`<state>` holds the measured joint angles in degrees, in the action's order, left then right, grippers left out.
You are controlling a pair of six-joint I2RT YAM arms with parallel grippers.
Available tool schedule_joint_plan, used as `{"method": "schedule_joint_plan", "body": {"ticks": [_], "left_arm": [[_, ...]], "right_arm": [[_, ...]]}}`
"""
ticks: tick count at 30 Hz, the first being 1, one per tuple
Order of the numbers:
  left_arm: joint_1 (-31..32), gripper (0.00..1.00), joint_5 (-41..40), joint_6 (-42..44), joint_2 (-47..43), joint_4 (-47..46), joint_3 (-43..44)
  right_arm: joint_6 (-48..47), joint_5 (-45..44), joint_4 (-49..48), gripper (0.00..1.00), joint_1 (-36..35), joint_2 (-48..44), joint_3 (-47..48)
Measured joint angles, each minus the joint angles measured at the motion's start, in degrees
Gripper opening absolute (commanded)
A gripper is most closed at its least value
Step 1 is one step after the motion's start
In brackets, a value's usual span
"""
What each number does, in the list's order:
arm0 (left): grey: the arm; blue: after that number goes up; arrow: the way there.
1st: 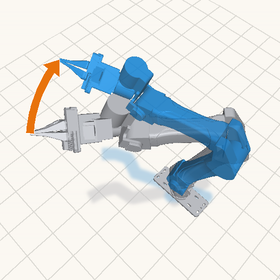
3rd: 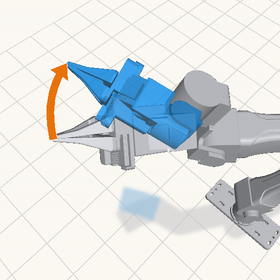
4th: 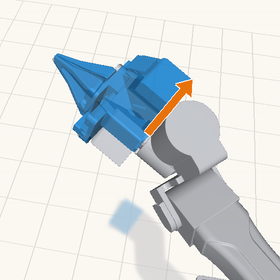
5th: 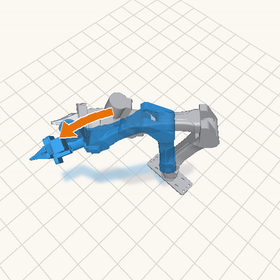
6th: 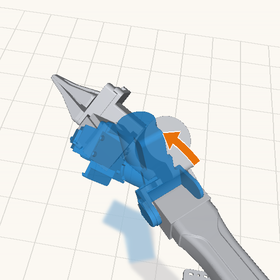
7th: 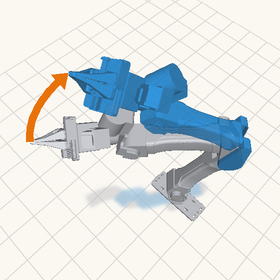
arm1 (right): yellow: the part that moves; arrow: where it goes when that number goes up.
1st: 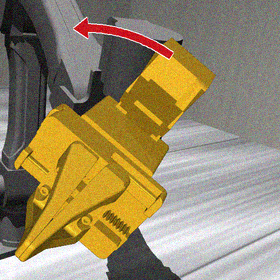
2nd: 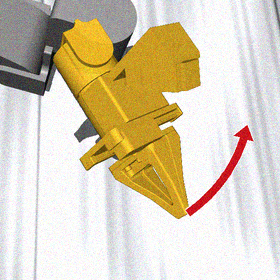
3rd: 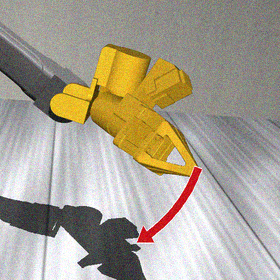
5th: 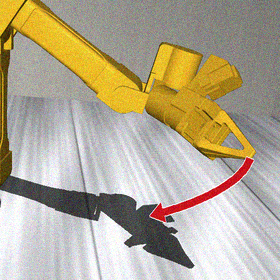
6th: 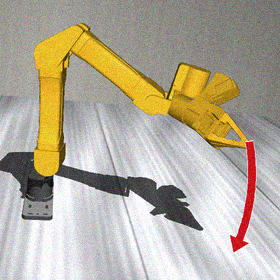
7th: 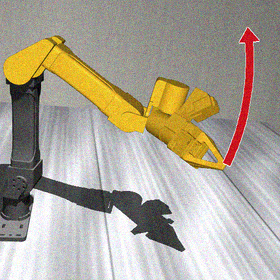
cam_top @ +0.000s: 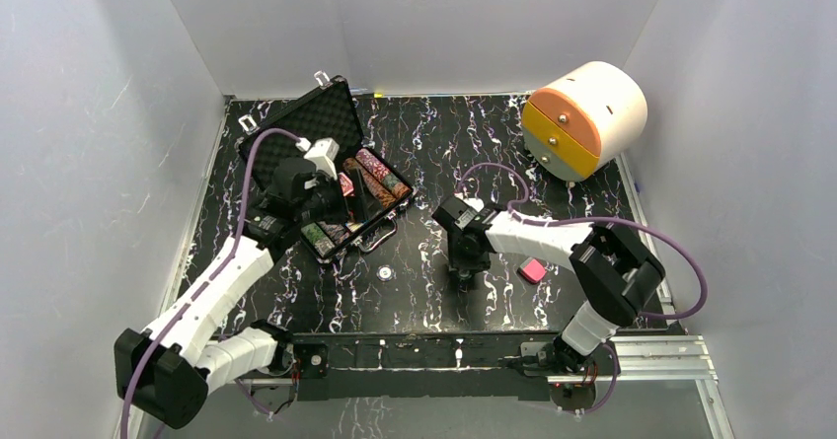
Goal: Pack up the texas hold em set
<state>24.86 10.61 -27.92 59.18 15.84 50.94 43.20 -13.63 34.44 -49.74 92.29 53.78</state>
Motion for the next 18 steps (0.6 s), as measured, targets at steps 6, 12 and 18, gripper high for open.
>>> {"method": "schedule_joint_plan", "body": {"ticks": [6, 12, 18], "left_arm": [[1.29, 0.86, 6.95, -0.59, 5.07, -3.48, -6.19], [9.97, 0.74, 7.98, -4.7, 8.09, -11.54, -11.43], [13.35, 0.59, 7.85, -13.2, 8.04, -25.57, -22.32]], "right_arm": [[2.89, -0.42, -2.93, 0.45, 0.0, -3.1, -0.24], [6.43, 0.42, -6.45, 0.46, 0.24, -6.8, -0.26], [11.39, 4.5, -11.15, 0.46, 1.33, -8.31, -1.27]]}}
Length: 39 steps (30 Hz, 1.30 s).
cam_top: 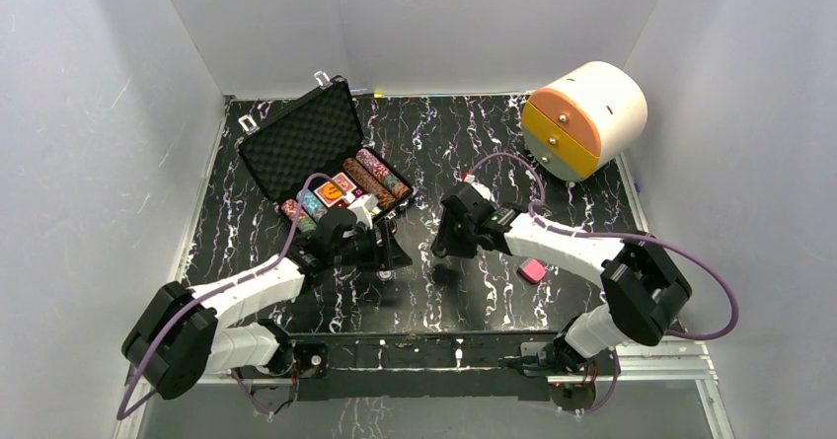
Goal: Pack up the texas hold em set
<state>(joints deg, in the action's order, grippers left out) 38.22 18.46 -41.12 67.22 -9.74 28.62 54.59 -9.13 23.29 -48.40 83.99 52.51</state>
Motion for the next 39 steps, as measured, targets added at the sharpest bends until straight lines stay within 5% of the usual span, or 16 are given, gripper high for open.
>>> {"method": "schedule_joint_plan", "body": {"ticks": [9, 19, 26, 32, 39], "left_arm": [[2.51, 0.61, -1.7, -4.57, 1.7, -11.93, -2.16], [3.23, 0.32, -4.72, -5.33, 4.2, -13.11, -1.64], [3.23, 0.3, -5.62, -5.42, 7.43, -13.35, 0.59], [3.28, 0.15, -6.16, -5.84, 8.55, -14.25, 0.74], [3.28, 0.08, -7.06, -5.86, 8.55, -14.71, 1.18]], "right_arm": [[12.09, 7.37, -9.55, 0.46, 0.83, -0.61, -3.61], [20.2, 11.98, -15.61, 0.46, 1.66, -0.68, -6.51], [21.62, 13.9, -17.81, 0.45, 2.91, -0.68, -6.93], [22.18, 15.34, -18.84, 0.46, 3.3, -0.59, -7.32], [22.49, 16.5, -20.55, 0.46, 3.69, -0.31, -7.5]]}}
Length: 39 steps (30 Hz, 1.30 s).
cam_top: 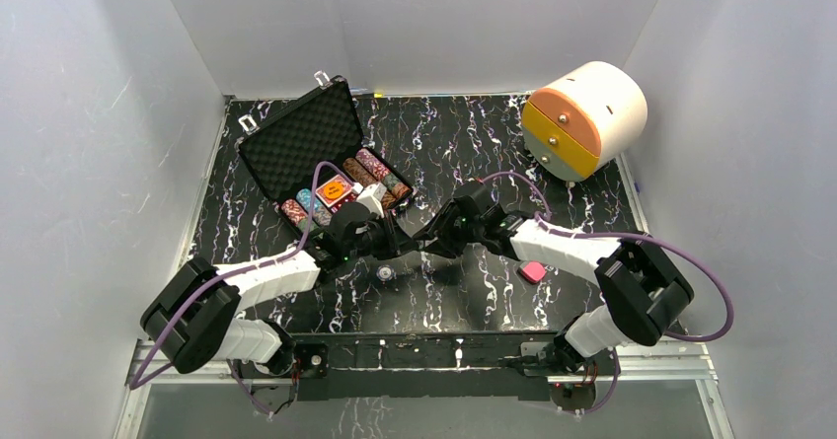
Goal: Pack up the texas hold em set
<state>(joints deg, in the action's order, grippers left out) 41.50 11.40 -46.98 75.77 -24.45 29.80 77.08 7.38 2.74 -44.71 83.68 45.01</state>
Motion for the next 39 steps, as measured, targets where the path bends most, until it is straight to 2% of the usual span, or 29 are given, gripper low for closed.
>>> {"method": "schedule_joint_plan", "body": {"ticks": [3, 4, 5, 9, 13, 21, 26, 32, 39], "left_arm": [[0.0, 0.0, -0.15, 0.0, 0.0, 0.11, 0.07], [0.0, 0.0, -0.42, 0.02, 0.0, 0.44, 0.07], [0.02, 0.0, -0.46, 0.02, 0.0, 0.52, 0.07], [0.13, 0.0, -0.76, 0.83, 0.0, 0.63, 0.17], [0.22, 0.0, -1.57, 8.11, -0.09, 6.27, 4.02], [-0.59, 0.0, -6.34, 36.61, -1.16, 29.09, 22.14], [-5.57, 0.0, -10.1, 52.26, -1.18, 44.11, 27.82], [-14.12, 0.0, -12.81, 61.42, -1.36, 55.98, 27.91], [-15.98, 0.0, -16.72, 64.78, -1.03, 62.64, 27.93]], "right_arm": [[0.57, 0.33, -1.14, 0.46, 0.11, 0.02, -0.7], [0.74, 0.46, -1.4, 0.47, 0.13, 0.02, -0.94], [0.83, 0.5, -1.46, 0.5, 0.13, 0.02, -1.03], [0.52, 0.68, -1.57, 0.75, 0.24, 0.02, -1.03], [-3.67, 1.75, 0.59, 0.83, 2.05, 0.0, 0.35], [-17.7, -1.14, 7.17, 0.83, 5.75, -5.18, 9.22], [-21.66, -2.93, 8.76, 0.83, 6.08, -6.93, 11.02], [-21.7, -2.71, 10.8, 0.82, 6.08, -6.8, 9.05], [-21.77, -2.69, 11.08, 0.82, 6.08, -6.08, 8.74]]}}
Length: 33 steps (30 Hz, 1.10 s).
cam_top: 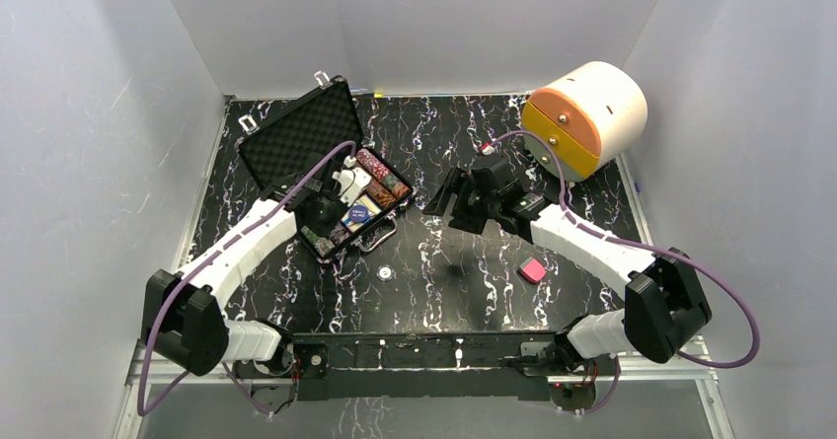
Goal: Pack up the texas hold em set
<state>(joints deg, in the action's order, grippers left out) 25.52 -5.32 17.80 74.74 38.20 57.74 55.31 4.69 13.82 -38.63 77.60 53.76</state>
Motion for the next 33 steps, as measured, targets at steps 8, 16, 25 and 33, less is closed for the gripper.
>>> {"method": "schedule_joint_plan", "body": {"ticks": [8, 16, 25, 33], "left_arm": [[-0.94, 0.0, -4.46, 1.75, 4.76, 3.02, 0.74], [-1.18, 0.0, -6.93, 2.19, 8.59, 2.47, 1.7], [-1.03, 0.0, -8.04, 2.08, 10.75, 3.08, 3.19], [-0.94, 0.0, -7.89, 2.12, 11.06, 2.99, 3.19]], "right_arm": [[-0.04, 0.0, 0.31, 0.82, 0.0, 0.76, 0.0], [-0.04, 0.04, 0.9, 0.82, 0.26, 0.79, 0.0], [-0.04, 0.04, 1.11, 0.81, 0.55, 1.09, 0.0], [-0.04, 0.02, 1.29, 0.82, 0.76, 1.64, 0.0]]}}
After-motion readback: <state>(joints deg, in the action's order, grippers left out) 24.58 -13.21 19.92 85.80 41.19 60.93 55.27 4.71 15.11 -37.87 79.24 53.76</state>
